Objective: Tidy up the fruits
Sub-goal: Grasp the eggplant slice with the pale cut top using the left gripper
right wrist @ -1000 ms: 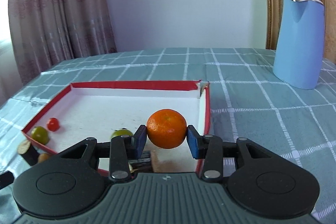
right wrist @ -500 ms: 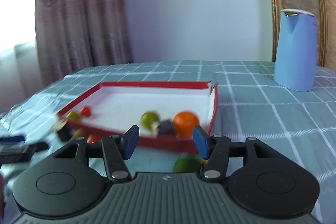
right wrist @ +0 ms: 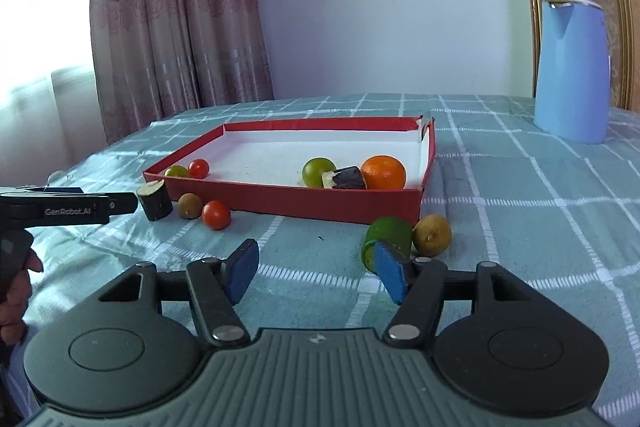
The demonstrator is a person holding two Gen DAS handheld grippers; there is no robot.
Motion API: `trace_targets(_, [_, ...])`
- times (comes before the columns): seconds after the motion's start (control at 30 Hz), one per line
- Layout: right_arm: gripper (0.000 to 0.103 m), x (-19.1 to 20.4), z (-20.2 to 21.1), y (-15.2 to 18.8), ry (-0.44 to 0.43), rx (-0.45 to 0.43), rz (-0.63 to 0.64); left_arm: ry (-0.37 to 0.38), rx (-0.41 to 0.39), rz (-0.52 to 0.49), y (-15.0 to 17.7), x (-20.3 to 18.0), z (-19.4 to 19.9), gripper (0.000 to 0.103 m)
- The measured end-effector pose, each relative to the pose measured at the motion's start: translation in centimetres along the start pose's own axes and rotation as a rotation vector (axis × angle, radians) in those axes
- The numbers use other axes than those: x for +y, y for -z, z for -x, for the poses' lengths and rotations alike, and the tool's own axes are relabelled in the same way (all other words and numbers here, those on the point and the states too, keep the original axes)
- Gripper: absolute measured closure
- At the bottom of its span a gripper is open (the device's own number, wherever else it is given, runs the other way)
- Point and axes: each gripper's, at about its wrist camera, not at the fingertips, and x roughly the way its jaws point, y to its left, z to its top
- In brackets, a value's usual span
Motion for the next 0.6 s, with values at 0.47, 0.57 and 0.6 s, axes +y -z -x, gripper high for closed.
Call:
trace_targets(0.47, [0.04,-1.5,0.2,0.2,-0.058,-0.006,-0.104,-0.054,0.037,-0.059,-1.3,-1.1,-3.7,0.014])
trace_targets(0.57, [0.04,-1.5,0.2,0.2,-0.057,-0.006,-0.105,-0.05,0.059,-0.046,-1.3,-0.9,-4.4,0.017])
trace_targets(0.6, [0.04,-1.5,0.2,0.2,-0.057,-0.006,-0.104,-0.049,0.063,-0.04,-1.3,-0.8,-4.5,0.018])
